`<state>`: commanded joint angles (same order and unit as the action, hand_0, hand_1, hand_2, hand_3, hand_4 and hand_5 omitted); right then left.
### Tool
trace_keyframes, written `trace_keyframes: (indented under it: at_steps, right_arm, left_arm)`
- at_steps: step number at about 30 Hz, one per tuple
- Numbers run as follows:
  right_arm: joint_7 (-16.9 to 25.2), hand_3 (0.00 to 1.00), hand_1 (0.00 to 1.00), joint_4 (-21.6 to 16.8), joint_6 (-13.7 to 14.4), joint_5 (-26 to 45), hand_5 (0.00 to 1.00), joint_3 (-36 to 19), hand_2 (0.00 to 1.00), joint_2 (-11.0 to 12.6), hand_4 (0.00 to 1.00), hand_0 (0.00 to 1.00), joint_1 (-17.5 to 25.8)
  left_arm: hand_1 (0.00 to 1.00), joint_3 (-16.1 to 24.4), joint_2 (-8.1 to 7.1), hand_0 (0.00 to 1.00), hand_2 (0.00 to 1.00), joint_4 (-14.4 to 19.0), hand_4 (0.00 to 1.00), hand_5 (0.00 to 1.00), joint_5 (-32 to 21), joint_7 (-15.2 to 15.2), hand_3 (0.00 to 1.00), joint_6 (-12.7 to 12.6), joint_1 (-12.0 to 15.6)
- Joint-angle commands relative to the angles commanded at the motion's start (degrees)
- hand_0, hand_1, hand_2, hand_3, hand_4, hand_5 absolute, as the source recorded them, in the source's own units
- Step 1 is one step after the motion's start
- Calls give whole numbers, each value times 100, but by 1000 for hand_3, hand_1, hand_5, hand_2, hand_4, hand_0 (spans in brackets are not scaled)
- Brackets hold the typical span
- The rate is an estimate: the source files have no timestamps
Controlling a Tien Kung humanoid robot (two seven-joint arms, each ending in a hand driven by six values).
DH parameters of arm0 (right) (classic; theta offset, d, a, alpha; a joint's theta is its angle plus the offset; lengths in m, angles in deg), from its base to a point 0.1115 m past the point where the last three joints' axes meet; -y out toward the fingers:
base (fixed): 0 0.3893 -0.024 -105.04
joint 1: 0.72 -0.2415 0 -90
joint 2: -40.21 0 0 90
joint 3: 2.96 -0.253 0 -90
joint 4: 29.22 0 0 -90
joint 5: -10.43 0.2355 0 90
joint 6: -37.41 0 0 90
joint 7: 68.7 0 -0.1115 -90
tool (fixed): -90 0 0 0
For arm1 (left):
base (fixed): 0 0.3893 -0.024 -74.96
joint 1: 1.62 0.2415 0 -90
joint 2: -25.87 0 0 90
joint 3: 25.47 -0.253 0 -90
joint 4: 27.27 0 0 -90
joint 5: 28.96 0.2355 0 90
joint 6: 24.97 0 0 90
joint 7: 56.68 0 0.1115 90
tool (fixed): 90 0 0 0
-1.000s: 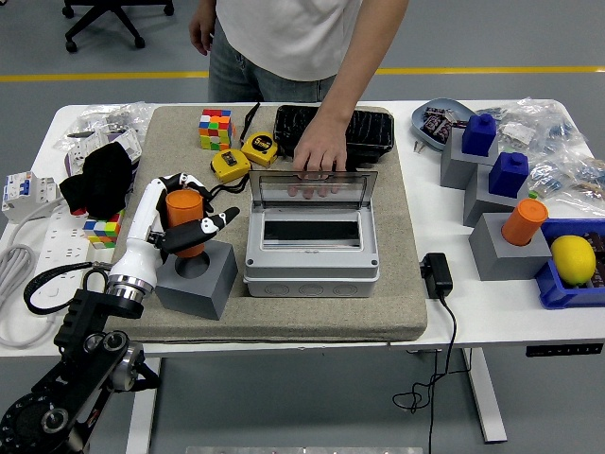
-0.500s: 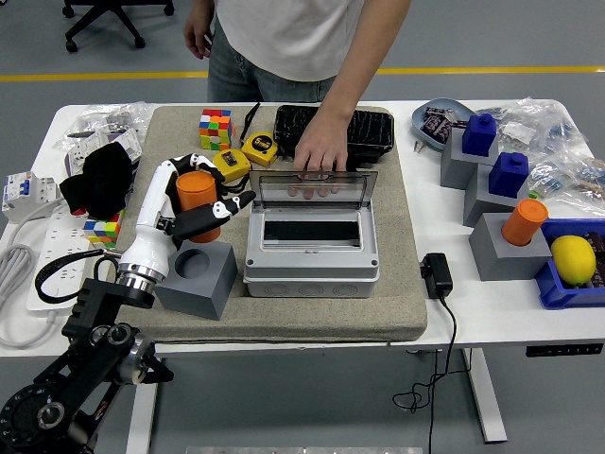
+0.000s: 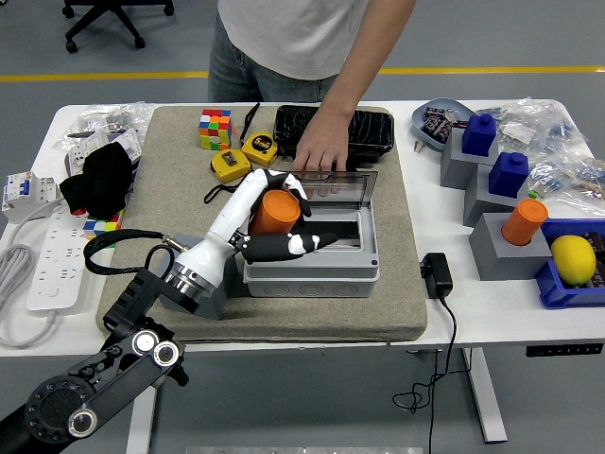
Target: Fetch the battery,place it into the box,close the lid of the box
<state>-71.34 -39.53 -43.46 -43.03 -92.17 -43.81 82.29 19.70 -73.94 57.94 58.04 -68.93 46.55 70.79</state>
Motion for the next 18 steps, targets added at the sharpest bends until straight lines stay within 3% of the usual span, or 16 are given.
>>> trace_keyframes:
  at_steps: [10,13,14,18]
  right_arm:
    - [-24,795,783,0,4,-77,998,-8,746,26,998,974,-15]
    - [-21,795,783,0,-3,-86,998,6,746,27,998,974,-25]
    - [-21,795,783,0,-4,-92,998,7,746,28,998,974,-31]
    - [-32,795,783,0,2,-124,998,-6,746,30,998,974,-34]
  left_arm:
    - [2,-830,-13,30,2,-514,937,197,1669,-40,31,-361,-753]
    - [2,-983,19,30,2,-738,937,197,1901,-81,31,-473,-941]
    - [2,-1058,39,33,2,-855,938,274,1983,-100,29,-527,-1030]
    - [2,-1231,139,33,2,-1258,938,274,2181,-117,29,-659,-1283]
